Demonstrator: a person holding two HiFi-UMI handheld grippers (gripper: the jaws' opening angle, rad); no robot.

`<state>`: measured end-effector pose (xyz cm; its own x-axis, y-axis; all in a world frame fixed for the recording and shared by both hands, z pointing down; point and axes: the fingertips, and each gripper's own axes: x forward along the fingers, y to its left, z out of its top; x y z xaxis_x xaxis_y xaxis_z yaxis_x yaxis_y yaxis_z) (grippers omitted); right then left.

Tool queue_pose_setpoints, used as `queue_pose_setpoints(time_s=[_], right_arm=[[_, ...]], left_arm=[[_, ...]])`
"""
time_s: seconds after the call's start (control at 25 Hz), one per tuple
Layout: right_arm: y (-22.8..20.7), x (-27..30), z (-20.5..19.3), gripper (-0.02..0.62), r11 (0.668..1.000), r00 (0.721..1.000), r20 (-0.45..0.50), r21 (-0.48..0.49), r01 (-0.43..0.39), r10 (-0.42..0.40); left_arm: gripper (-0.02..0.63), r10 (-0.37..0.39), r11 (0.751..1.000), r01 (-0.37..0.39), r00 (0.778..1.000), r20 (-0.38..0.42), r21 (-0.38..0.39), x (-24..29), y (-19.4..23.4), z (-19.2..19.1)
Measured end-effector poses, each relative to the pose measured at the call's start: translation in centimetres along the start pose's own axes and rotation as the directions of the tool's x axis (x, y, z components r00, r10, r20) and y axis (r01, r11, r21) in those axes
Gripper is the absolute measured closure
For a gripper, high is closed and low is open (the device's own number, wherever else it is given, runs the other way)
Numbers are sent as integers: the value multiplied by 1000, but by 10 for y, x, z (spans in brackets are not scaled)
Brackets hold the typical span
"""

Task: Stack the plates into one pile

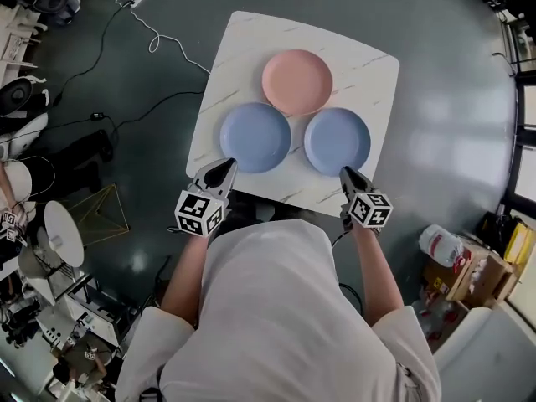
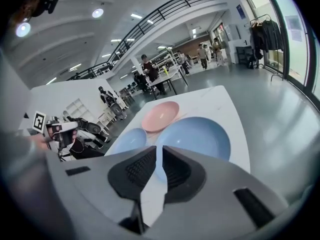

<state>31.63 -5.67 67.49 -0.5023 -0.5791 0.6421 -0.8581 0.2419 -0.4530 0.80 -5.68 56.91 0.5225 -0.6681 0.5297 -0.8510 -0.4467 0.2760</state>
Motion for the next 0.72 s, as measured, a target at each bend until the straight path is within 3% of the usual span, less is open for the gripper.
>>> queue_pose_setpoints(time_s=[0.24,0.4,0.72], right_arm=[[-43,8,-20,561,998,997,-58,48,45,-42],[-71,15,-29,493,993,995,-79,104,61,-52],[-121,16,-55,466,969,981,-128,183,166,-144]], left_arm=[[592,-15,1000,14,998,-56,-17,26,-17,-21],[592,-29,1000,28,996,-86,-14,46,-28,-30],[592,-43,999,42,990,-131,-5,64,-44,-40]])
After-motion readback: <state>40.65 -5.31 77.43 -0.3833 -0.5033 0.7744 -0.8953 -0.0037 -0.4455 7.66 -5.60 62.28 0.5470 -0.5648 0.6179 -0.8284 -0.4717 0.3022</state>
